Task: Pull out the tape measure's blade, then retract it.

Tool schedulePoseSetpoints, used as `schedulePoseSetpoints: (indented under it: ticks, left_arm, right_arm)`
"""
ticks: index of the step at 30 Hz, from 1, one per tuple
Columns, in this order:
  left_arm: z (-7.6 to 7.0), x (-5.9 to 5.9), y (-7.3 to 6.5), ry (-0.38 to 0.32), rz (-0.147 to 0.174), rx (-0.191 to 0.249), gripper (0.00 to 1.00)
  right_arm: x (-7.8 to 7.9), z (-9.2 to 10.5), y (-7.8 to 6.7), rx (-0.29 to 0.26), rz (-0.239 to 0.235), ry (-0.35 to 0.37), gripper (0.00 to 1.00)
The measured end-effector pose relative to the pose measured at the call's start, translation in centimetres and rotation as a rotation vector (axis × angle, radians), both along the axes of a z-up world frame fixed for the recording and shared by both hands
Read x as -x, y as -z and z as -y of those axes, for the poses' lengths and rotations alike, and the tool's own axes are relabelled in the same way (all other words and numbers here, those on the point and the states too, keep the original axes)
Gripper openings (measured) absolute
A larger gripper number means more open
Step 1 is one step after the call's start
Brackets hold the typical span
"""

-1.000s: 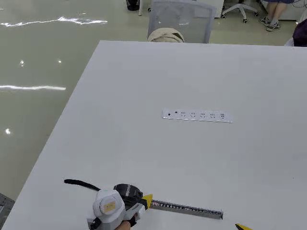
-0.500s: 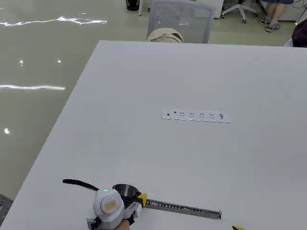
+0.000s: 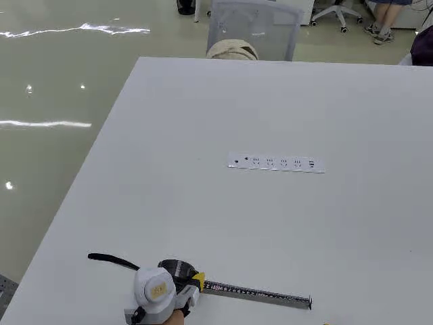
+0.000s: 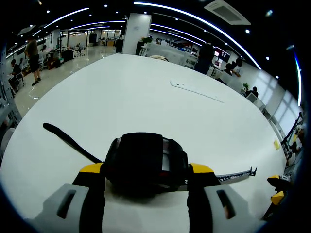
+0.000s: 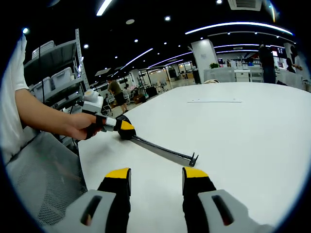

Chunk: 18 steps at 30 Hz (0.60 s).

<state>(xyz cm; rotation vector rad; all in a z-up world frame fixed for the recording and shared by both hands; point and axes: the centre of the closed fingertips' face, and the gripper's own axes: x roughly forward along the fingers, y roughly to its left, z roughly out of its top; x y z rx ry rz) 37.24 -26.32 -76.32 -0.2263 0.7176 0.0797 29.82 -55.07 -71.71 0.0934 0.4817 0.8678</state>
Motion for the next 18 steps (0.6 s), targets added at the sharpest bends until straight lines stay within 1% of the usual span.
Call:
schedulePoseSetpoints:
  ticks: [3, 14, 18]
  left_arm:
    - [0.00, 0.00, 0.00, 0.003, 0.001, -0.007, 0.66]
    - [-0.09, 0.00, 0.05, 0.003, 0.001, -0.002, 0.66]
    - [-0.07, 0.03, 0.04, 0.002, -0.002, 0.004, 0.66]
  right_arm:
    - [-0.08, -0.02, -0.12, 0.001, 0.007, 0.000, 0.42]
    - [-0.13, -0.07, 0.17, 0.016, 0.005, -0.003, 0.42]
    - [-0.63, 0.00, 0.44, 0.023, 0.006, -0.011, 0.42]
